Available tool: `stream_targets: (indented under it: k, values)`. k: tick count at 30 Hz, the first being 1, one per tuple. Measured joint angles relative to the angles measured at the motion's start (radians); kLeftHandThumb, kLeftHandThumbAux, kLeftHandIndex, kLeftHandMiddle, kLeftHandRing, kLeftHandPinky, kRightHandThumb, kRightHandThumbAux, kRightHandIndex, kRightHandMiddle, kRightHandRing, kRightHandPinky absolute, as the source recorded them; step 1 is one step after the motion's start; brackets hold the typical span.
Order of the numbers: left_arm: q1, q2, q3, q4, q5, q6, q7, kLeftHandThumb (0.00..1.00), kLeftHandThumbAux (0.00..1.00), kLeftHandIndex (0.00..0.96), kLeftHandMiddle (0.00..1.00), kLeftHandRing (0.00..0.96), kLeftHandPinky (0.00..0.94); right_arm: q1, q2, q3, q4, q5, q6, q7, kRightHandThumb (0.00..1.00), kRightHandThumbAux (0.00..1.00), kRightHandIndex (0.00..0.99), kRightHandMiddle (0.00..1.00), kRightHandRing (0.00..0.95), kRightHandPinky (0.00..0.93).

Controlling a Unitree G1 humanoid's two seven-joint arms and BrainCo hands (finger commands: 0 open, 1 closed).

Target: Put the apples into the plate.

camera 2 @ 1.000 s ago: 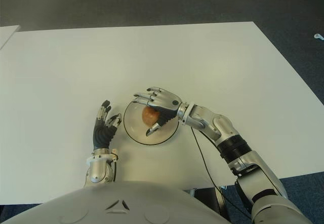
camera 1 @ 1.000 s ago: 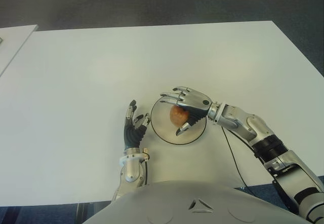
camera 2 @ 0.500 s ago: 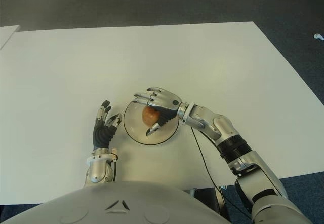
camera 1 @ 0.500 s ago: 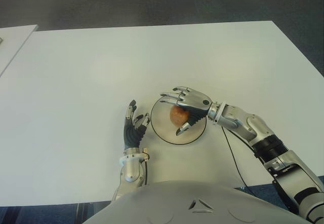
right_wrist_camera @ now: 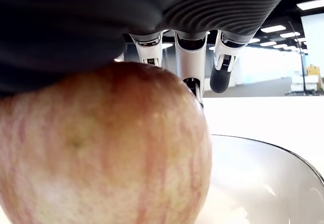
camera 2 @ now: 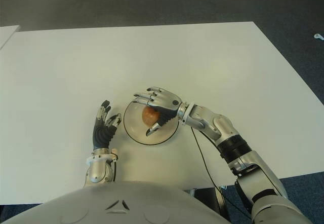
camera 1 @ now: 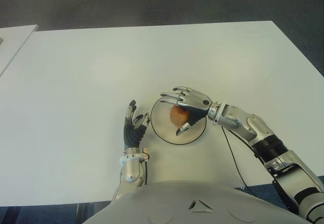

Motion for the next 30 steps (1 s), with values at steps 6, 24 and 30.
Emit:
stream_targets:
  k: [6, 24, 30]
  values:
    - [0.000, 0.000, 0.000, 0.000, 0.019, 0.000, 0.000, 0.000, 0.720, 0.051, 0.040, 0.019, 0.048, -0.004, -0.005, -0.030, -0.044, 0.044, -0.001, 0.033, 0.063, 0.295, 0.000, 0.000, 0.000, 0.000]
    - [-0.013, 0.001, -0.004, 0.076, 0.046, -0.067, 0.000, 0.000, 0.636, 0.067, 0.053, 0.034, 0.052, -0.007, -0.017, -0.079, -0.095, 0.101, -0.030, 0.030, 0.056, 0.294, 0.000, 0.000, 0.000, 0.000]
    - [-0.019, 0.004, 0.000, 0.100, 0.026, -0.102, -0.005, 0.000, 0.665, 0.068, 0.047, 0.027, 0.055, 0.019, -0.018, -0.072, -0.099, 0.092, -0.017, 0.068, 0.063, 0.296, 0.000, 0.000, 0.000, 0.000]
